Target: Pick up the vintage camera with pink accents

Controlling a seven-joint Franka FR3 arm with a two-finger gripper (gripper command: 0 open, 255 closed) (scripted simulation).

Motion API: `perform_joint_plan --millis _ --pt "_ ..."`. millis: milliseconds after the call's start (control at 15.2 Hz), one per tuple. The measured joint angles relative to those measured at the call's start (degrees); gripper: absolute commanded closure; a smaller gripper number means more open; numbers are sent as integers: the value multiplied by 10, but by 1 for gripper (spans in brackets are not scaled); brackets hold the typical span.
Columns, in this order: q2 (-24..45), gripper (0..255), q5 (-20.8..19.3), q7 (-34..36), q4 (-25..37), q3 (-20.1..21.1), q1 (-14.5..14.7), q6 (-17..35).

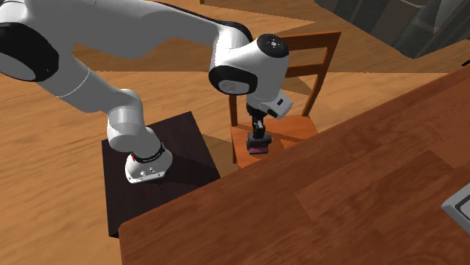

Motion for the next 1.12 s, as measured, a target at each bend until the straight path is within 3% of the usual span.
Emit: perform_joint_plan --millis 132,660,726,1122 --pt "41 0 22 -16 12 -18 -2 23" --pt "79 0 42 -42 -15 -32 -4 83" --pt "81 255 44 -43 -16 -32 -3 86" --pt "84 255 45 -45 -16 -33 -4 89"
